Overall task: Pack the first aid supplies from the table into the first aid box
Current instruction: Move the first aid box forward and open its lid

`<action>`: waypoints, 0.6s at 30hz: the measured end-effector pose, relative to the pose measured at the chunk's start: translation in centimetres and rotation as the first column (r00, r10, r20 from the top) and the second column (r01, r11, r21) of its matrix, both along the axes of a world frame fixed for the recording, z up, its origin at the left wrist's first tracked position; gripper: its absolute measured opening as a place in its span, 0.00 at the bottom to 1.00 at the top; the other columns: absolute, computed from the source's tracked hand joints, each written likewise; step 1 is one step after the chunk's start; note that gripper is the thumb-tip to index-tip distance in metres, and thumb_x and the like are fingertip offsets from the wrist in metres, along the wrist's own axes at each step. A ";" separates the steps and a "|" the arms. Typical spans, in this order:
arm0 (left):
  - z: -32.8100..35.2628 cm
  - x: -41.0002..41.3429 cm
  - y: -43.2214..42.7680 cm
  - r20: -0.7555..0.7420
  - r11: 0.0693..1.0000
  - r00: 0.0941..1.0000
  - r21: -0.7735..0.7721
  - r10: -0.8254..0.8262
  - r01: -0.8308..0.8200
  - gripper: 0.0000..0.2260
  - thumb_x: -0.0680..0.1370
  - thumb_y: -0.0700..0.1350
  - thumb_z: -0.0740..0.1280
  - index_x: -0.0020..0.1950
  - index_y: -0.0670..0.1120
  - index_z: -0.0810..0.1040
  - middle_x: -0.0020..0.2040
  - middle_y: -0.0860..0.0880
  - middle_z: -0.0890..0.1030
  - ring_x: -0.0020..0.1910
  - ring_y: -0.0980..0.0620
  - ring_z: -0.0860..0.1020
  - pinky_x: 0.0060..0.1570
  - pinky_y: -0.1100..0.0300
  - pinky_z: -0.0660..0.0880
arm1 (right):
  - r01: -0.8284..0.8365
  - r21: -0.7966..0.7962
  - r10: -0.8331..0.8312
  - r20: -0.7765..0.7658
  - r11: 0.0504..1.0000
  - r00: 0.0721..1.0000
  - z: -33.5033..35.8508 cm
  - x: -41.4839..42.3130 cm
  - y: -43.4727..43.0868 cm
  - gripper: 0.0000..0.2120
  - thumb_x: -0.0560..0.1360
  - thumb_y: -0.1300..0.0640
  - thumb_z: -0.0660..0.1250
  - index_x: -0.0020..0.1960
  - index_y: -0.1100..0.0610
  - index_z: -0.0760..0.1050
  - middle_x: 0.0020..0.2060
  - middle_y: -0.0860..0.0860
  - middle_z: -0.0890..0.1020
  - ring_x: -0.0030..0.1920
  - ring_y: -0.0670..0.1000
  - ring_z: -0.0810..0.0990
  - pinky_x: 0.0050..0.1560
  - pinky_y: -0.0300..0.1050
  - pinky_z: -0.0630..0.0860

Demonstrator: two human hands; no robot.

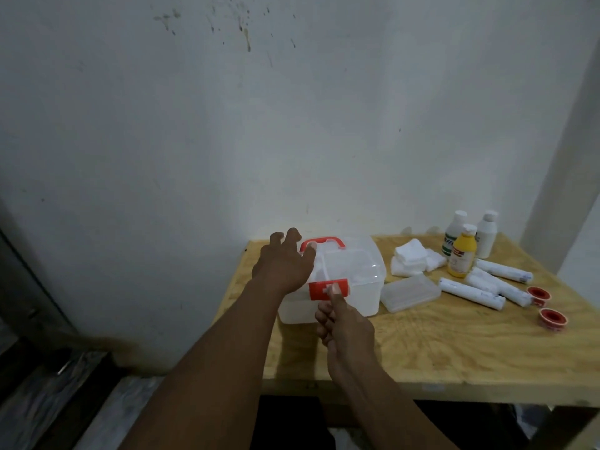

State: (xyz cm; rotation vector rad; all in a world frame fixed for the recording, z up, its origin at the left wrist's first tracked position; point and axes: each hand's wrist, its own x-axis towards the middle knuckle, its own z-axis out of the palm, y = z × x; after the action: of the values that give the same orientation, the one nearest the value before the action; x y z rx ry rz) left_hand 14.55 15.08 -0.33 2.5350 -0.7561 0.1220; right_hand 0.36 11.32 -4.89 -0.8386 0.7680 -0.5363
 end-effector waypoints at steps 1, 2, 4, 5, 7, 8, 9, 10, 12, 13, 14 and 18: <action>0.0 -0.1 0.1 -0.004 1.000 1.000 0.002 -0.003 0.003 0.24 0.80 0.63 0.54 0.72 0.53 0.65 0.76 0.45 0.65 0.70 0.41 0.71 0.63 0.45 0.75 | 0.013 0.009 -0.013 -0.005 1.000 1.000 0.1 0.2 0.2 0.17 0.70 0.42 0.73 0.48 0.55 0.81 0.45 0.54 0.86 0.49 0.56 0.84 0.50 0.50 0.81; 0.0 -0.1 0.1 -0.008 1.000 1.000 0.004 -0.007 0.007 0.24 0.80 0.63 0.54 0.72 0.53 0.65 0.77 0.45 0.64 0.70 0.41 0.71 0.64 0.45 0.74 | 0.030 0.021 -0.030 -0.022 0.999 0.999 0.3 0.4 0.5 0.19 0.69 0.40 0.73 0.48 0.55 0.81 0.44 0.54 0.86 0.48 0.55 0.84 0.48 0.48 0.81; 0.1 -0.2 0.2 -0.014 1.000 1.000 0.010 -0.012 0.012 0.24 0.81 0.63 0.54 0.73 0.53 0.65 0.77 0.45 0.64 0.71 0.41 0.70 0.65 0.44 0.73 | 0.063 0.039 -0.060 -0.068 0.997 0.996 0.8 0.9 0.8 0.23 0.67 0.38 0.73 0.50 0.56 0.81 0.44 0.52 0.86 0.46 0.53 0.84 0.47 0.47 0.81; 0.2 -0.1 0.2 -0.020 1.000 1.000 0.013 -0.014 0.014 0.24 0.81 0.63 0.54 0.73 0.53 0.64 0.77 0.45 0.64 0.71 0.40 0.70 0.66 0.44 0.73 | 0.069 0.043 -0.066 -0.080 0.997 0.995 1.1 1.0 0.8 0.23 0.67 0.38 0.73 0.51 0.56 0.80 0.44 0.52 0.86 0.46 0.53 0.84 0.48 0.47 0.81; 0.3 -0.1 0.2 -0.039 1.000 0.999 0.015 -0.021 0.021 0.24 0.81 0.63 0.54 0.73 0.53 0.64 0.78 0.44 0.63 0.72 0.40 0.70 0.66 0.43 0.73 | 0.060 0.028 -0.058 -0.080 0.998 0.995 1.2 0.8 0.6 0.23 0.67 0.39 0.73 0.50 0.56 0.80 0.44 0.52 0.86 0.46 0.53 0.85 0.51 0.49 0.81; 0.3 -0.1 0.2 -0.046 1.000 0.999 0.015 -0.026 0.027 0.24 0.81 0.63 0.54 0.73 0.53 0.64 0.77 0.44 0.63 0.71 0.40 0.70 0.66 0.42 0.73 | 0.054 0.009 -0.053 -0.074 0.999 0.996 1.3 0.7 0.5 0.21 0.67 0.39 0.73 0.48 0.55 0.80 0.44 0.53 0.85 0.46 0.54 0.84 0.50 0.48 0.81; 0.4 -0.1 0.2 -0.050 0.999 0.998 0.017 -0.030 0.030 0.24 0.81 0.63 0.54 0.73 0.52 0.64 0.77 0.44 0.63 0.71 0.40 0.70 0.66 0.42 0.73 | 0.052 -0.017 -0.053 -0.063 0.999 0.997 1.4 0.5 0.3 0.17 0.69 0.41 0.73 0.46 0.54 0.79 0.44 0.53 0.85 0.46 0.54 0.84 0.49 0.48 0.81; 0.5 -0.2 0.3 -0.055 0.999 0.998 0.020 -0.032 0.033 0.24 0.81 0.63 0.54 0.73 0.52 0.64 0.77 0.44 0.63 0.71 0.40 0.70 0.66 0.42 0.72 | 0.057 -0.038 -0.058 -0.046 0.998 0.997 1.6 0.5 0.3 0.14 0.70 0.43 0.74 0.44 0.52 0.77 0.45 0.54 0.84 0.47 0.54 0.83 0.48 0.48 0.81; 0.7 -0.4 0.3 -0.070 0.999 0.997 0.024 -0.037 0.039 0.24 0.81 0.63 0.54 0.73 0.52 0.64 0.77 0.44 0.63 0.72 0.40 0.69 0.67 0.43 0.72 | 0.064 -0.058 -0.065 -0.013 0.996 0.998 2.2 0.4 0.3 0.11 0.72 0.46 0.73 0.49 0.51 0.76 0.47 0.52 0.83 0.47 0.54 0.83 0.46 0.48 0.81; 0.8 -0.5 0.4 -0.084 0.999 0.996 0.014 -0.044 0.045 0.25 0.81 0.63 0.54 0.74 0.51 0.64 0.77 0.44 0.63 0.72 0.40 0.69 0.68 0.43 0.71 | 0.054 -0.078 -0.055 -0.018 0.996 0.998 2.5 0.3 0.3 0.12 0.73 0.47 0.72 0.52 0.51 0.76 0.47 0.52 0.83 0.46 0.53 0.83 0.44 0.47 0.81; 1.0 -0.5 0.5 -0.100 0.998 0.993 -0.007 -0.058 0.058 0.25 0.82 0.62 0.55 0.74 0.51 0.65 0.77 0.45 0.64 0.72 0.41 0.68 0.69 0.44 0.70 | 0.032 -0.110 -0.036 -0.036 0.993 0.999 2.8 0.2 0.2 0.12 0.74 0.47 0.71 0.52 0.52 0.77 0.46 0.52 0.84 0.45 0.52 0.83 0.42 0.46 0.80; 2.1 -1.1 1.8 -0.170 0.972 0.972 -0.196 -0.160 0.125 0.21 0.84 0.57 0.54 0.73 0.48 0.71 0.76 0.48 0.69 0.73 0.47 0.68 0.71 0.52 0.63 | -0.070 -0.222 0.051 -0.090 0.973 0.995 4.1 -1.1 -1.0 0.13 0.77 0.47 0.68 0.46 0.57 0.80 0.37 0.55 0.86 0.33 0.51 0.81 0.33 0.44 0.76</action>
State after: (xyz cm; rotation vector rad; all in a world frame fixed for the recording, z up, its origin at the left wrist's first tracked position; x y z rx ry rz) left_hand 13.49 16.83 1.77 2.2712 -0.8108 -0.0872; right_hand -0.70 10.30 -0.83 -1.0966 0.7645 -0.5432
